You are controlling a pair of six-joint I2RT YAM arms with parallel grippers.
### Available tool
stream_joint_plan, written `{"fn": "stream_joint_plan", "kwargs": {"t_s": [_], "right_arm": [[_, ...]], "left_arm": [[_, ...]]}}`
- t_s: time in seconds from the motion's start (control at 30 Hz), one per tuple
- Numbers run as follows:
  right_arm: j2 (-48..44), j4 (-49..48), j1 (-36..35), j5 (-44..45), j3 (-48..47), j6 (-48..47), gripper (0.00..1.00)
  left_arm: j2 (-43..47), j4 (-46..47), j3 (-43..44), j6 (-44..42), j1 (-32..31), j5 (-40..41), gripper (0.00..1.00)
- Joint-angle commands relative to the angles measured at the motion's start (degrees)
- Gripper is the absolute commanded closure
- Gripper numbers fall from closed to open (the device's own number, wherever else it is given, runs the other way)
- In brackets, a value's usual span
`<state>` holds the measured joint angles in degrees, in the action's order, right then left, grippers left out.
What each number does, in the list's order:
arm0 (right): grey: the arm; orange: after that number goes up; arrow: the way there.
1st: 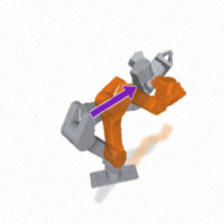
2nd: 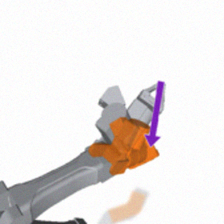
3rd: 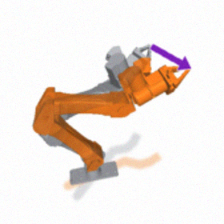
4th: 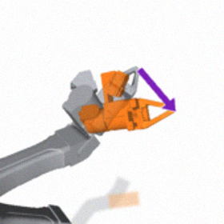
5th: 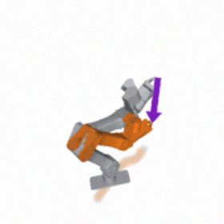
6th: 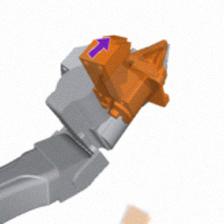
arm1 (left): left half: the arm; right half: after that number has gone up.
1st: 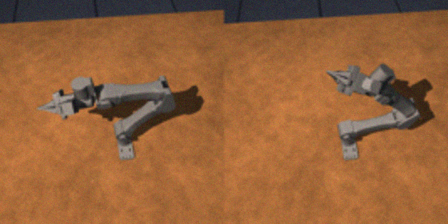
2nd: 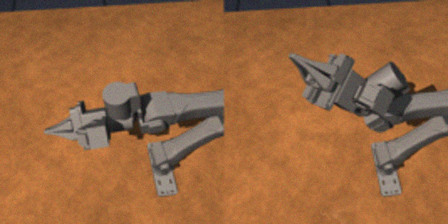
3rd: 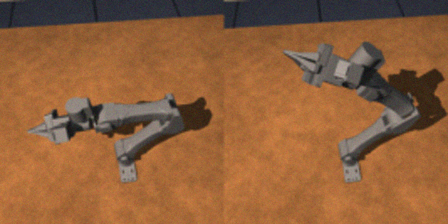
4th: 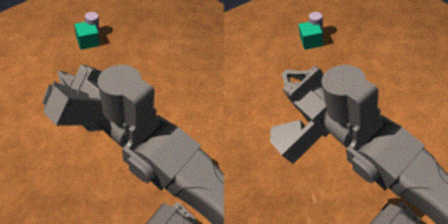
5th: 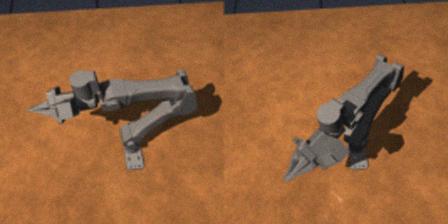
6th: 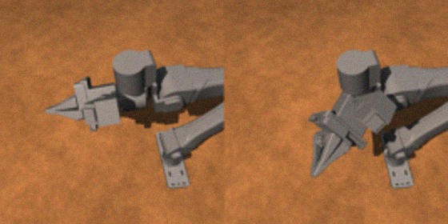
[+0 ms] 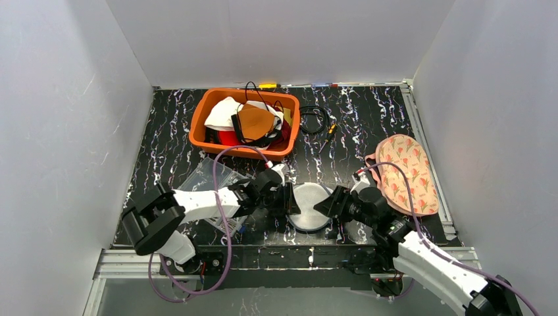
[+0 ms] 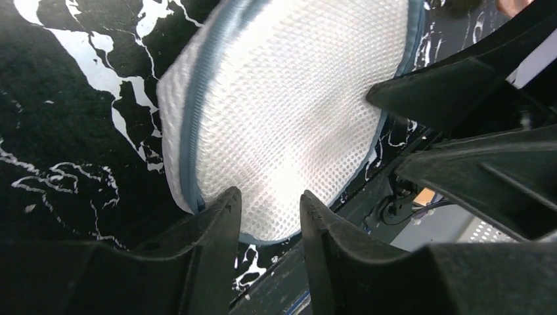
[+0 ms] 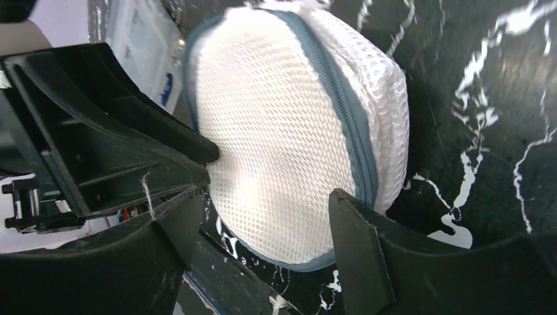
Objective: Unzip the laundry bag and remove the bra
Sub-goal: Reset both arms
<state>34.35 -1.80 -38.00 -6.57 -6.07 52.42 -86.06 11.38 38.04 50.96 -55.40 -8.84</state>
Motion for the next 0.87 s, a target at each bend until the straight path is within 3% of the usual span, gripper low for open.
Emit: {"fn": "stream_joint_plan", "kwargs": {"t_s": [0.0, 0.13, 0.37, 0.6, 0.83], "right_arm": [[-4.33, 12.61, 0.20, 4.29, -10.15, -9.22, 0.18], [-4.94, 19.18, 0.20, 6.13, -21.01, -15.16, 0.02], [-3.39, 24.78, 0.21, 13.26, -35.15, -21.29, 0.01], [-5.48, 23.80, 0.16, 21.15, -34.51, -19.68, 0.01], [-8.40, 20.01, 0.17, 22.50, -31.47, -21.09, 0.01]], "left_arm": [[6.19, -7.97, 0.88, -2.54, 0.11, 3.24, 0.58], [12.83, -13.60, 4.06, -4.83, 0.11, 4.45, 0.52], [23.45, -30.27, 13.49, -9.07, 0.20, 14.73, 0.36], [31.77, -41.92, 16.33, -8.58, 0.36, 28.82, 0.25], [38.93, -44.14, 12.96, -11.08, 0.38, 34.41, 0.24]]}}
